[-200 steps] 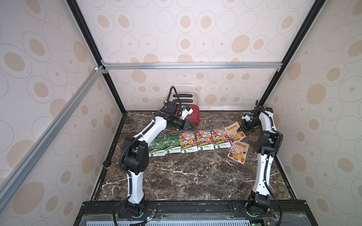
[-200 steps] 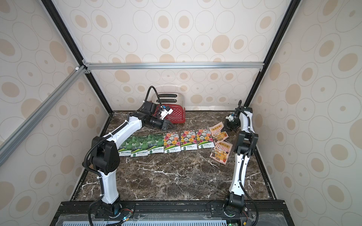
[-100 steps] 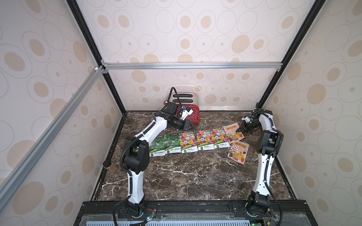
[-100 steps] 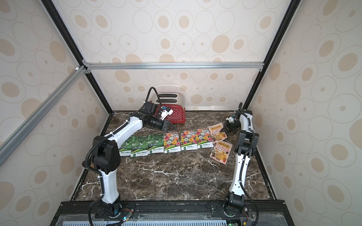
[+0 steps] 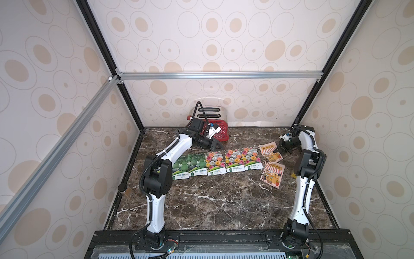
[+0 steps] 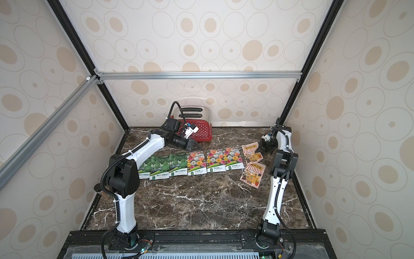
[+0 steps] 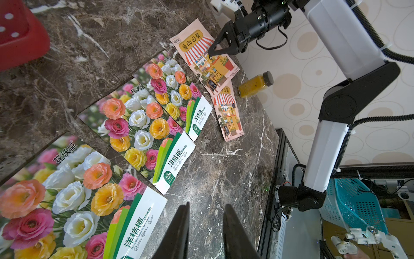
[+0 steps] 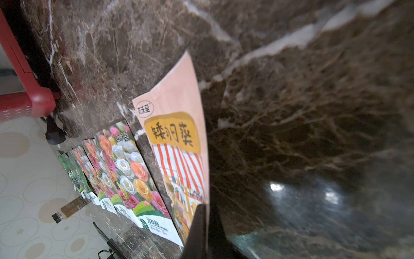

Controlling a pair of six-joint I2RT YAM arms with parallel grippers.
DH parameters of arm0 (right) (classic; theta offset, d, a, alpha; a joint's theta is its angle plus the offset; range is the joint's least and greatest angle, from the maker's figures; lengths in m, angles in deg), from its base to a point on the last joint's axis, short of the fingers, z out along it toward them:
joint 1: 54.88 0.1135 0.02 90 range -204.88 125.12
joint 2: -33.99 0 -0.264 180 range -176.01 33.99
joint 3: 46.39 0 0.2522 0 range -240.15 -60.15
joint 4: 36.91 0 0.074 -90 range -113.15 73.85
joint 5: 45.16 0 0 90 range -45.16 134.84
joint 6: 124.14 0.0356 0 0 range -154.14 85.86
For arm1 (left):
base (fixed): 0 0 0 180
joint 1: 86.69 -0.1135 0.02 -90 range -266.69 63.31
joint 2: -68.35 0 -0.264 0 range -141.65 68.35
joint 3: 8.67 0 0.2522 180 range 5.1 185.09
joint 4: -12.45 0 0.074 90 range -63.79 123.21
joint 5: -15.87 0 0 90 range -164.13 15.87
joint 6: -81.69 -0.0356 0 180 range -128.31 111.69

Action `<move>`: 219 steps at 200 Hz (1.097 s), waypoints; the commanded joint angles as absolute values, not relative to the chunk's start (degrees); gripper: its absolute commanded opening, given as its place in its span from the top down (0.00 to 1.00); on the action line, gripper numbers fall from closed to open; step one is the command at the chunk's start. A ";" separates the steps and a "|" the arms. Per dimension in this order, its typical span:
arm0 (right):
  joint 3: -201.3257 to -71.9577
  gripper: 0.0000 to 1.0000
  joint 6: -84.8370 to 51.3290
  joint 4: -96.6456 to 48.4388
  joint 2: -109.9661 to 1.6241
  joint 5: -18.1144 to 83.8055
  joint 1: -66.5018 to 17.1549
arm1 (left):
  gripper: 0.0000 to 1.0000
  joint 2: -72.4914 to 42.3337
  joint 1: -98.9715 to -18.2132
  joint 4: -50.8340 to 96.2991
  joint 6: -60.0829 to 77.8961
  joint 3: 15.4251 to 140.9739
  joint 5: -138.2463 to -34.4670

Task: Arrange the seed packets in a row
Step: Place the seed packet at the center of the board.

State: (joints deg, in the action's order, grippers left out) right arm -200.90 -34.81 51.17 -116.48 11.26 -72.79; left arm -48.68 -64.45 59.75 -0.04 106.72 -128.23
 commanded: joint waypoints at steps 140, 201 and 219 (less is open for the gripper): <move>-200.79 0.83 -33.66 51.47 -117.10 17.00 -70.28 | 0.71 -49.55 -64.42 58.18 0.49 107.40 -129.50; -196.50 0.65 -32.99 49.66 -112.79 19.45 -70.26 | 0.71 -50.30 -64.44 57.97 0.74 107.34 -129.67; -196.65 0.65 -33.28 50.16 -111.37 21.28 -70.34 | 0.71 -50.29 -64.43 57.77 0.85 107.16 -130.03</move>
State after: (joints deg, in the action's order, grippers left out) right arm -197.45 -33.03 48.81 -115.02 17.84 -70.32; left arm -49.56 -64.45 58.36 0.94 106.70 -128.58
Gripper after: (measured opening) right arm 0.349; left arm 0.292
